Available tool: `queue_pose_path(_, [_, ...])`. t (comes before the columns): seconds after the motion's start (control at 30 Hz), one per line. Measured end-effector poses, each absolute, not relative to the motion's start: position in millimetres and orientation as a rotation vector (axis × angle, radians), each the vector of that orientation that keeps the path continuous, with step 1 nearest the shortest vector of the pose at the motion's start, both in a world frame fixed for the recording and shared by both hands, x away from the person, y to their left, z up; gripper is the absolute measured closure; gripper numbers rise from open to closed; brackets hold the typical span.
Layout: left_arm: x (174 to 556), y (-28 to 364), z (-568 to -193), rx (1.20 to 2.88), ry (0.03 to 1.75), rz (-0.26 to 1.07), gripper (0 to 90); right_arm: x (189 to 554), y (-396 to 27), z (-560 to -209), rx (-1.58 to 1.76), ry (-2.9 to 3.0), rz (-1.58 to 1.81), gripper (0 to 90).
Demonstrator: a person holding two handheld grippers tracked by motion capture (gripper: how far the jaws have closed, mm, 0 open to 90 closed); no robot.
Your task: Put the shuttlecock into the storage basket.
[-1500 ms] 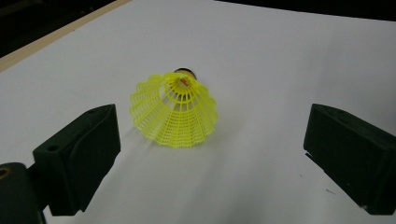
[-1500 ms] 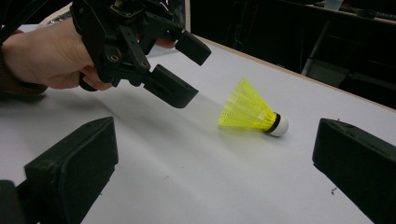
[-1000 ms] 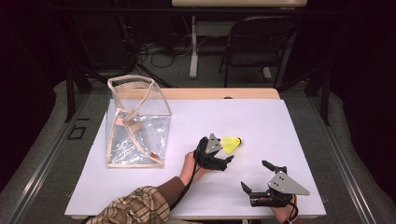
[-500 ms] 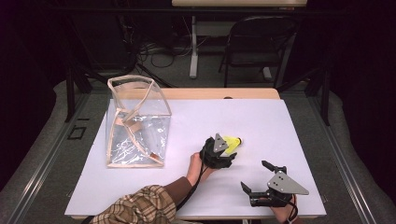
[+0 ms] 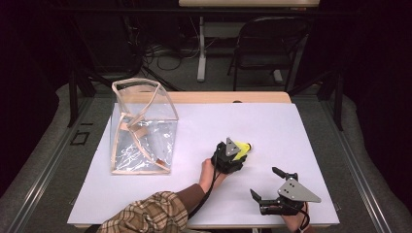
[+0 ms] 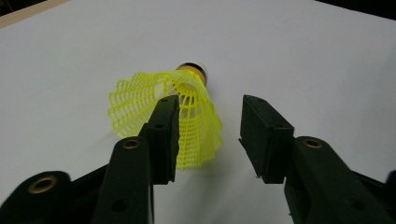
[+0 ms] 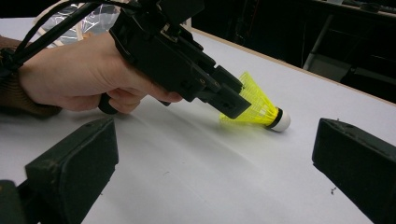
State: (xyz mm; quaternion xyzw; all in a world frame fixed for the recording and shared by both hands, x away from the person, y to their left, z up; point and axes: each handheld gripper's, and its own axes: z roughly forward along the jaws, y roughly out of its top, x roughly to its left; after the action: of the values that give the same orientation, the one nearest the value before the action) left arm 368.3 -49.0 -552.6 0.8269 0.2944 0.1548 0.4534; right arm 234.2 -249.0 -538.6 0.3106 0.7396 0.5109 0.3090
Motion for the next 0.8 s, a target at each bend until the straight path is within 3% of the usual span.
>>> queue_pose_path(0.17, [369.3,-51.1,-553.9,2.035,0.754,0.376,69.1,234.1,-249.0,-538.6,0.822,1.956,1.349,0.0])
queue_pose_path(0.8, [368.2,-53.4,-556.0,2.020,0.764,0.349,88.4,234.7,-248.1,-539.2,0.824,1.973,1.340,0.1])
